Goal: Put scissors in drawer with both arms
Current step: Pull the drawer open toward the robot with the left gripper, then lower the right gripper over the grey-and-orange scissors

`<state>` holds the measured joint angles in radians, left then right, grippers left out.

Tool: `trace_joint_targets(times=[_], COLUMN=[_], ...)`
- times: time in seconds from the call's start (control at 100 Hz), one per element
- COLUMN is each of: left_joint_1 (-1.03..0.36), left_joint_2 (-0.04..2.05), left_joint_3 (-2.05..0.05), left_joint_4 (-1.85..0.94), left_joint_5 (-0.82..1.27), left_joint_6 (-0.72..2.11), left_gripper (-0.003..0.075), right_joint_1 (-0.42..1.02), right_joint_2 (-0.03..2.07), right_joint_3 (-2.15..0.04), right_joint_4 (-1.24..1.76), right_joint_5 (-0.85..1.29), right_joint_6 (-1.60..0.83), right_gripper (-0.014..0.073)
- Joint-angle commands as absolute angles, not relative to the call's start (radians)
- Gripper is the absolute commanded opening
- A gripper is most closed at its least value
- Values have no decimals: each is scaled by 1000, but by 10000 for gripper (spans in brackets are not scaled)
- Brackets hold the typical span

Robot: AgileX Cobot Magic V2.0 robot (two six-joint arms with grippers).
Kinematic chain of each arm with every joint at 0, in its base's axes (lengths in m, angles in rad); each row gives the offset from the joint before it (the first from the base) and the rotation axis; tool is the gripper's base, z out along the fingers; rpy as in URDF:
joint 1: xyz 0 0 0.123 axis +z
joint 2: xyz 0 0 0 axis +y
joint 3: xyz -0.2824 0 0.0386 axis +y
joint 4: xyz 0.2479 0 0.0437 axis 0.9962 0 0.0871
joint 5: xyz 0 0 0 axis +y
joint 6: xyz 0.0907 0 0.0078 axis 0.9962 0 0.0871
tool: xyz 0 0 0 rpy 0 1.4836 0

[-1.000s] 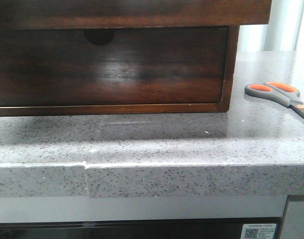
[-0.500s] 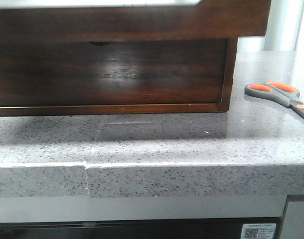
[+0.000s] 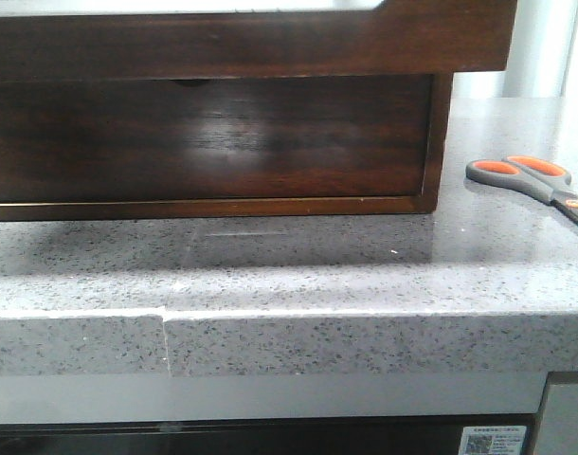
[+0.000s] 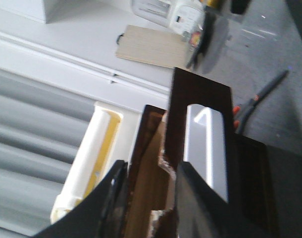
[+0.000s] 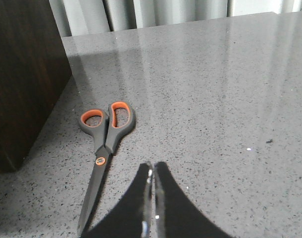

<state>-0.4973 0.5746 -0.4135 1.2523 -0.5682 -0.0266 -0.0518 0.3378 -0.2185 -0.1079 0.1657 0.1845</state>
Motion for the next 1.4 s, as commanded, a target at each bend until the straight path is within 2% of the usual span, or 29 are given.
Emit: trace_joint_targets(times=[0.0, 0.13, 0.32, 0.54, 0.66, 0.81, 0.9, 1.15, 1.39], left_joint_1=[-506, -506, -506, -506, -506, -506, -506, -506, -506], left_joint_2=[538, 471, 378, 290, 267, 256, 256, 256, 256], left_joint_3=[-453, -461, -461, -461, -461, -461, -461, -461, -461], left_joint_4=[1096, 987, 870, 761, 711, 711, 711, 711, 711], left_joint_5=[-590, -577, -482, -362, -317, -294, -282, -277, -276], left_joint_6=[-44, -44, -49, -49, -49, -49, -49, -49, -49], left_gripper=[230, 230, 187, 166, 166, 166, 166, 166, 166], right_joint_1=[-52, -52, 7, 38, 38, 38, 38, 42, 135], right_joint_2=[355, 357, 386, 522, 628, 775, 876, 1158, 1384], right_joint_3=[-254, -256, -262, -385, -485, -614, -706, -998, -1236], right_joint_4=[-111, -111, -124, -174, -174, -172, -163, -136, -125], right_joint_5=[90, 90, 100, 178, 245, 341, 422, 708, 932], right_joint_6=[176, 176, 176, 176, 176, 176, 176, 176, 159], right_gripper=[-48, -48, -47, -32, 77, 339, 414, 408, 408])
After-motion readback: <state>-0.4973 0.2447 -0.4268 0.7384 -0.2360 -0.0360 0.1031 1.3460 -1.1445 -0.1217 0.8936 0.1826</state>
